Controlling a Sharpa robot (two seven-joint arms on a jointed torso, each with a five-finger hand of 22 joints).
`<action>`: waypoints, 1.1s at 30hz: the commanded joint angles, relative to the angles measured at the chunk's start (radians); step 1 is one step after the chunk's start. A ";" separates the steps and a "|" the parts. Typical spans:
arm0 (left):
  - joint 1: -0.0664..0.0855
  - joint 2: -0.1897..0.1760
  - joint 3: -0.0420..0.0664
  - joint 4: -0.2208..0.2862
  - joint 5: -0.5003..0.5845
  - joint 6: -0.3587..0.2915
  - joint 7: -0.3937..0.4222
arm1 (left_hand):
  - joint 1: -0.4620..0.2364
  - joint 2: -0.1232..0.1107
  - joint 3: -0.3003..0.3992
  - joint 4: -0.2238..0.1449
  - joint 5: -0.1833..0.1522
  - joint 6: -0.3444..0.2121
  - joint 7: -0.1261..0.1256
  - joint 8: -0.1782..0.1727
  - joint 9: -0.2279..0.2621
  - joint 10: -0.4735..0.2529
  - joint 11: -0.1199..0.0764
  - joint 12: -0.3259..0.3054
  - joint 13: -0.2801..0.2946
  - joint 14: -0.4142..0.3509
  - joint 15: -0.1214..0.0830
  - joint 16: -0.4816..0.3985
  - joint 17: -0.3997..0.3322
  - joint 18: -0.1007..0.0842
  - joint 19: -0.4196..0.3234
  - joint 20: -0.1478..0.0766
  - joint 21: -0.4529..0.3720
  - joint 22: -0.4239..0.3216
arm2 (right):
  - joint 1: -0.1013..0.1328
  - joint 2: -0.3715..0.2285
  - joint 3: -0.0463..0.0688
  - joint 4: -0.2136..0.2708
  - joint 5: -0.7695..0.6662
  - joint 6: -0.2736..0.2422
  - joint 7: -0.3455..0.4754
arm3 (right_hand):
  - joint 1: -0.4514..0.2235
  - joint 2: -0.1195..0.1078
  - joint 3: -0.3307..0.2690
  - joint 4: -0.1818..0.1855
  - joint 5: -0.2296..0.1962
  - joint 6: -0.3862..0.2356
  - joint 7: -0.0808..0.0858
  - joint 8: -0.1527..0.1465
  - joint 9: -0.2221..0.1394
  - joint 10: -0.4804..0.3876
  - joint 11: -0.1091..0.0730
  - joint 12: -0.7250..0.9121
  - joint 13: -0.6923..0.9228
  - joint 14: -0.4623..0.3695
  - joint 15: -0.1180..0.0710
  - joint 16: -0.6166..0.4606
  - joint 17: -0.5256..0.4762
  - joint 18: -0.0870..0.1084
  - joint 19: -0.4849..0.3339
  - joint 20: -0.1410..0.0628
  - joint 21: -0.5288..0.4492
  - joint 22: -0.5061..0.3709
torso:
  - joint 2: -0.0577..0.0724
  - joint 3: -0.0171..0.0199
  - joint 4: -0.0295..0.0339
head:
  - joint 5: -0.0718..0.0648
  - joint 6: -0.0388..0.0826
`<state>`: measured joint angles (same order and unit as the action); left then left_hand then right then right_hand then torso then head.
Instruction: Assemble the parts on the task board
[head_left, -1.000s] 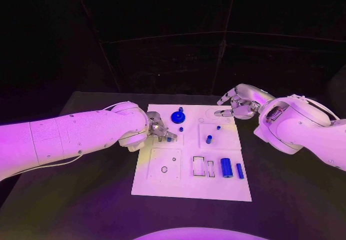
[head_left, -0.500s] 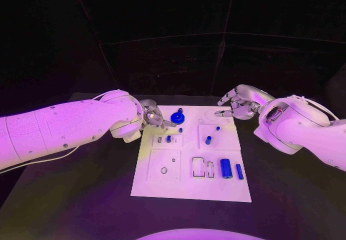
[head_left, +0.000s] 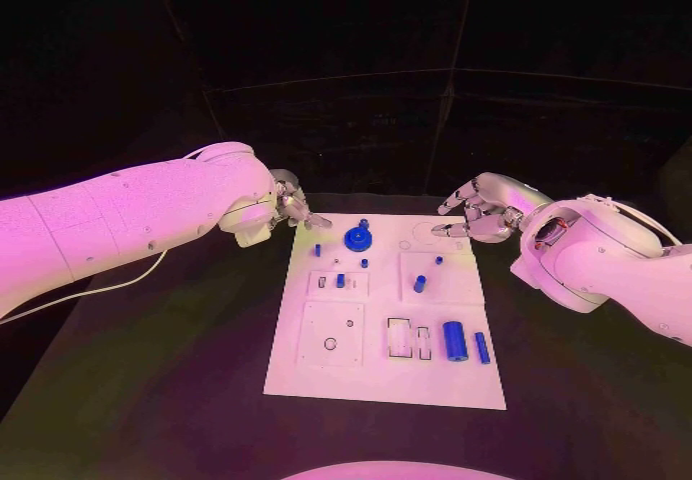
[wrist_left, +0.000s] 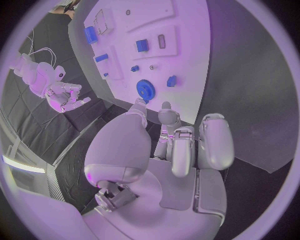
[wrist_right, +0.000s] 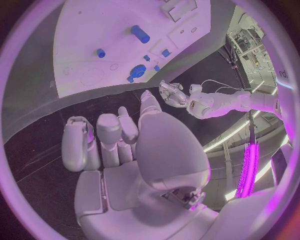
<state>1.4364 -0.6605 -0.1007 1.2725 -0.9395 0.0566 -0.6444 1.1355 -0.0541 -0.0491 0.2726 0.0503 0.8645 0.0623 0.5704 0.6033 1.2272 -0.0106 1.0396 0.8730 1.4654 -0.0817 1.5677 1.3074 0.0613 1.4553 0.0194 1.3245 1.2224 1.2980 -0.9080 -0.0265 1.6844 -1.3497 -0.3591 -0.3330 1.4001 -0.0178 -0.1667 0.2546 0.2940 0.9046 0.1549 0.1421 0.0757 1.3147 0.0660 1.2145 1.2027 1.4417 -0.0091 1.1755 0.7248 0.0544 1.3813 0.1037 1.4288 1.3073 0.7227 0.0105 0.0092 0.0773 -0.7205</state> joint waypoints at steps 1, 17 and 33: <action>0.002 0.025 -0.001 -0.051 -0.032 0.080 0.003 | 0.008 0.005 -0.009 0.000 -0.003 -0.002 0.004 -0.005 -0.004 -0.007 0.002 -0.004 -0.001 0.105 0.007 0.003 0.263 0.011 0.000 0.009 -0.003 0.002 | 0.002 0.003 0.001 0.000 0.000 -0.005 0.008 | -0.007 0.003 -0.003 0.006 0.001 -0.001 0.001 0.007 -0.001 -0.007 0.002 -0.004 -0.001 -0.004 -0.001 -0.003 -0.001 0.008 -0.009 -0.001 -0.005 0.007 | 0.001 -0.0008 -0.0027 | 0.002 0.001; -0.010 0.112 -0.032 -0.195 -0.049 0.157 0.012 | -0.013 0.023 -0.054 0.017 -0.003 0.017 0.003 -0.012 -0.030 0.005 0.002 0.019 0.017 0.105 0.008 0.003 0.263 0.008 0.007 0.013 0.008 0.020 | 0.002 0.013 0.001 -0.005 0.000 -0.005 0.013 | -0.005 0.006 -0.003 0.009 0.003 -0.001 0.001 0.008 -0.001 -0.007 0.002 -0.005 -0.002 -0.004 -0.001 -0.005 -0.002 0.008 -0.011 -0.001 -0.006 0.004 | 0.000 -0.0005 -0.0005 | 0.003 -0.004; -0.024 0.148 -0.040 -0.238 -0.051 0.192 0.028 | -0.024 0.033 -0.070 0.017 -0.003 0.025 0.002 -0.013 -0.037 0.006 0.001 0.022 0.018 0.105 0.007 0.003 0.263 0.008 0.009 0.012 0.011 0.024 | 0.002 0.021 0.001 -0.010 0.000 -0.003 0.016 | -0.004 0.008 -0.003 0.010 0.004 -0.001 0.001 0.009 -0.001 -0.007 0.002 -0.004 -0.002 -0.004 -0.001 -0.006 -0.003 0.009 -0.012 -0.001 -0.008 0.003 | -0.001 -0.0002 -0.0002 | 0.004 -0.008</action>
<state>1.4109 -0.5140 -0.1407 1.0356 -0.9805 0.2223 -0.6328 1.1182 -0.0259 -0.1117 0.2909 0.0504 0.8827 0.0659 0.5617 0.5673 1.2273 -0.0106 1.0565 0.8908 1.4653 -0.0818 1.5677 1.3074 0.0613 1.4624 0.0266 1.3328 1.2459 1.2980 -0.8881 -0.0265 1.6743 -1.3488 -0.3590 -0.3269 1.4002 -0.0179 -0.1716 0.2593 0.2940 0.9046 0.1549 0.1462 0.0754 1.3148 0.0660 1.2145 1.2020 1.4417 -0.0091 1.1755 0.7230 0.0544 1.3740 0.1033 1.4247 1.3073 0.7225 0.0099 0.0085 0.0811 -0.7280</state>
